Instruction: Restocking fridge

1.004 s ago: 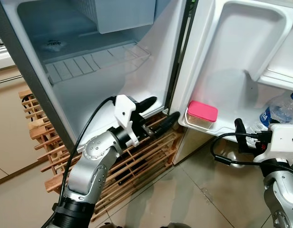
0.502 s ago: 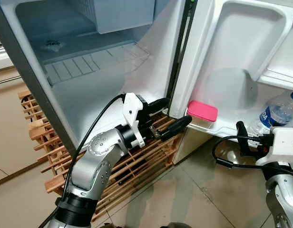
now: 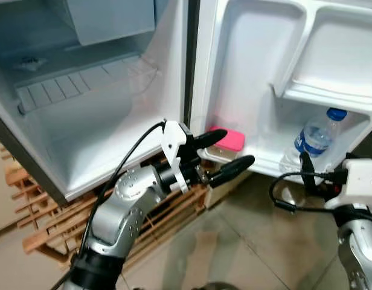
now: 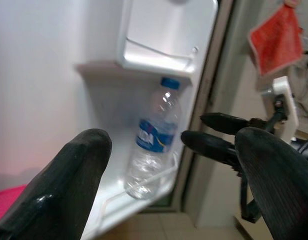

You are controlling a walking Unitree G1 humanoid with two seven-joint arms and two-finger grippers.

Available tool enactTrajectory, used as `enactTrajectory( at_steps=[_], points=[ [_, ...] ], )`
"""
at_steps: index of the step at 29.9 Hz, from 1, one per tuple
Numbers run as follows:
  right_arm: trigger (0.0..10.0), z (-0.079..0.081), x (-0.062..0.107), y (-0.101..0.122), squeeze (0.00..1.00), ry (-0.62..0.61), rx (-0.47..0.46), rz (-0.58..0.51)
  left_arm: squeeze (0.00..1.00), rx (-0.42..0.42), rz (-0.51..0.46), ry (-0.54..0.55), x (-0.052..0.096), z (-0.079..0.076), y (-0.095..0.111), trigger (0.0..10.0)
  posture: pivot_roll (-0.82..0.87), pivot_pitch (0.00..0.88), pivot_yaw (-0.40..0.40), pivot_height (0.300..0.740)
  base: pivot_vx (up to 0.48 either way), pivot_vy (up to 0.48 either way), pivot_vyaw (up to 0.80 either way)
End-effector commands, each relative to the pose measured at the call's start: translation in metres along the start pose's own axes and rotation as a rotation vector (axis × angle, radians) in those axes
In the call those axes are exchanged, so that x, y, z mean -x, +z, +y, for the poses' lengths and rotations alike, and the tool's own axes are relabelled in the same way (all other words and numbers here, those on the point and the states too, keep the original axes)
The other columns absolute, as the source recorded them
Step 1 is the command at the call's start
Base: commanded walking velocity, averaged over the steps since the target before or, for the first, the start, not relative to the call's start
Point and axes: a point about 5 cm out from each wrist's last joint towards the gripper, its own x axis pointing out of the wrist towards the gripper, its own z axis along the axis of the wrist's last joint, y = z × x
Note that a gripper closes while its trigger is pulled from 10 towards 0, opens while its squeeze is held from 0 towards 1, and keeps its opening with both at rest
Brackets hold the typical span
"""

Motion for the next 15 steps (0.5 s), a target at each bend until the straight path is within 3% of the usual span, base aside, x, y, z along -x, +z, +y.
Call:
enactTrajectory(
  at_steps=[1, 11, 15],
  points=[
    [10.0, -0.004, 0.001, 0.003, 0.0, -0.008, 0.019, -0.018, 0.0, 0.005, -0.018, -0.013, -0.003, -0.002, 0.003, 10.0, -0.23, 0.017, -0.033, 0.728, 0.0, 0.0, 0.0],
    [10.0, -0.005, 0.002, 0.001, 0.0, -0.008, 0.017, -0.018, 0.0, -0.003, -0.005, 0.062, 0.0, 0.003, 0.001, 10.0, -0.22, 0.015, -0.033, 0.728, 0.0, 0.0, 0.0],
    [10.0, -0.008, 0.008, -0.002, 0.0, -0.007, 0.019, -0.006, 0.0, 0.048, 0.005, 0.021, 0.013, -0.003, -0.002, 10.0, -0.23, 0.023, -0.032, 0.728, 0.0, 0.0, 0.0]
  ],
)
